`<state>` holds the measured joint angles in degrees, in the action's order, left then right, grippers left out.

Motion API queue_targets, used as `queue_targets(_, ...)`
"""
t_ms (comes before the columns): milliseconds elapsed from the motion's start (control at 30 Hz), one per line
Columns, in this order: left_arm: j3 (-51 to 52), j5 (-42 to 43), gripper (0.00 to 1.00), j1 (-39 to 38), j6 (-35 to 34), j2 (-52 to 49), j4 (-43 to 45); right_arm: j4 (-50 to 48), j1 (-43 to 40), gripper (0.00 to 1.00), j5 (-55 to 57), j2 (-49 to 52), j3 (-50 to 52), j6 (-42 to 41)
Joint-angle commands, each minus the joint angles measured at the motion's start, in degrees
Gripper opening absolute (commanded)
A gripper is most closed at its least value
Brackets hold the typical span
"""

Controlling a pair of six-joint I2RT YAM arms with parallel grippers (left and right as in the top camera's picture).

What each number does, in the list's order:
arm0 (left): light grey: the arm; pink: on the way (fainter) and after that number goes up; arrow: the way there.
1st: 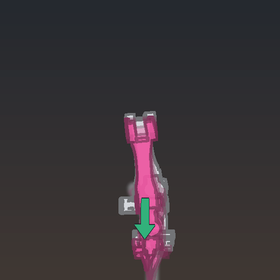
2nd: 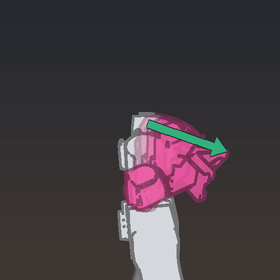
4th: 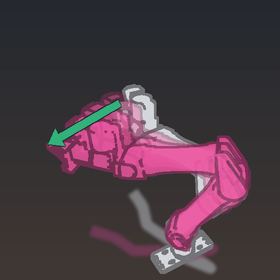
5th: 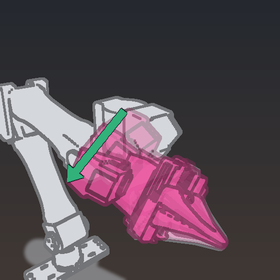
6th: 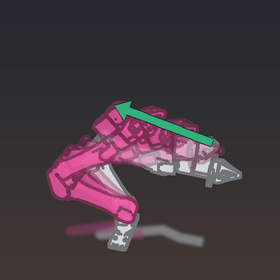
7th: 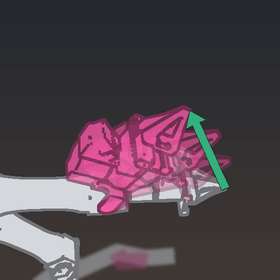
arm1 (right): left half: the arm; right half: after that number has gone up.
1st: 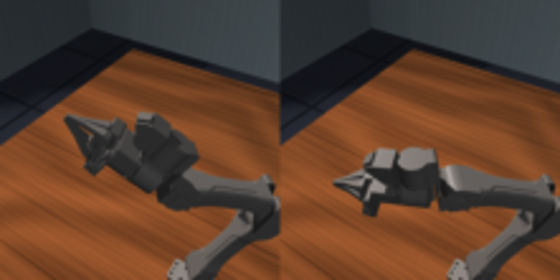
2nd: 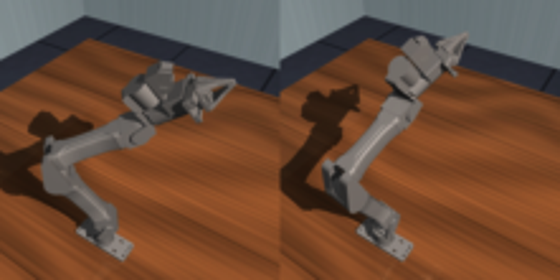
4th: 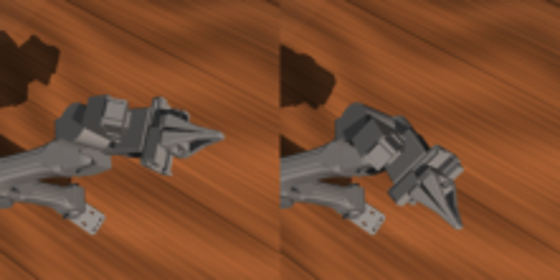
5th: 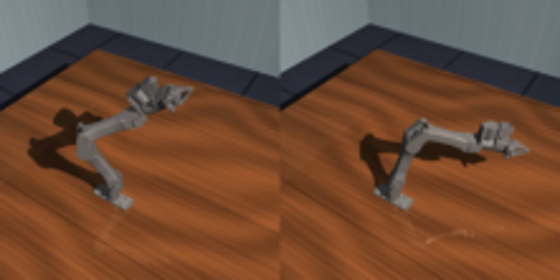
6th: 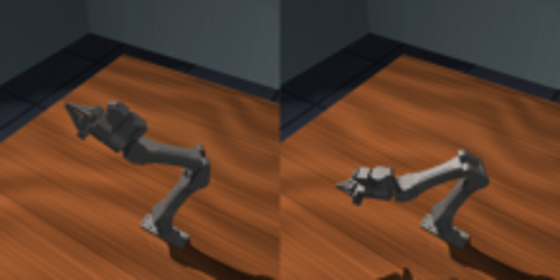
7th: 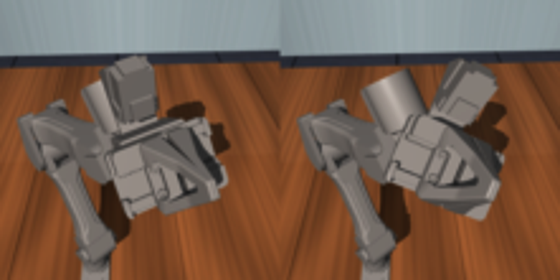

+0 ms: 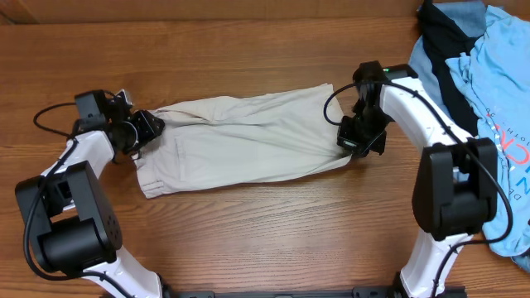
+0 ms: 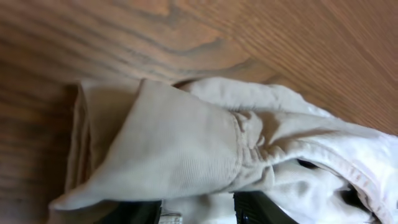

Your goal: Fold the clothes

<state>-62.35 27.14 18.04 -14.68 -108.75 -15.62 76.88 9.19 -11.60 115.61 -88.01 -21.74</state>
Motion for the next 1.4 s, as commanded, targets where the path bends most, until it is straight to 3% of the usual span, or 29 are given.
queue_targets(0, -4.2, -0.7, 0.41, 1.2, 3.1, -0.9, -1.1, 2.3, -0.5, 0.16, 6.2, -3.2, 0.6, 0.7)
queue_targets(100, -5.4, -0.7, 0.41, 1.0, 3.1, -0.9, -2.3, 3.6, -0.5, 0.29, 7.1, -3.2, 0.6, 0.7)
queue_targets(167, -5.7, -0.7, 0.42, 0.9, 3.1, -0.9, -2.6, 3.7, -0.5, 0.32, 7.2, -3.5, 0.6, 0.4)
queue_targets(333, -5.7, -1.0, 0.41, 1.0, 3.4, -0.9, -3.3, 2.4, -1.0, 0.34, 10.9, -6.0, 0.6, -1.3)
queue_targets(467, -5.7, -2.0, 0.43, 0.9, 4.0, -0.9, -4.1, -3.9, -1.6, 0.35, 16.2, -9.6, 0.2, 0.2)
queue_targets(567, -5.7, -2.1, 0.43, 0.4, 4.4, -0.9, -4.2, -15.3, -1.5, 0.36, 13.1, -10.7, 0.1, 11.7)
queue_targets(700, -5.7, -2.0, 0.43, -0.7, 4.4, -0.9, -4.3, -25.7, -1.3, 0.22, 0.2, -9.5, 0.3, 26.3)
queue_targets(767, -5.7, -2.1, 0.43, -1.4, 4.4, -0.9, -4.2, -29.3, -0.9, 0.16, -7.6, -8.0, 0.3, 30.6)
queue_targets(933, -5.7, -3.8, 0.43, -2.5, 4.4, -0.9, -4.5, -34.4, 1.8, 0.17, -11.5, -4.1, 0.3, 37.3)
queue_targets(1233, -5.7, -5.3, 0.43, -2.6, 4.4, -0.9, -7.6, -42.9, 4.2, 0.22, -7.7, 7.5, 0.3, 38.0)
queue_targets(1367, -5.7, -5.3, 0.44, -2.7, 4.4, -0.9, -8.4, -48.9, 4.0, 0.22, -0.1, 11.8, 0.3, 31.9)
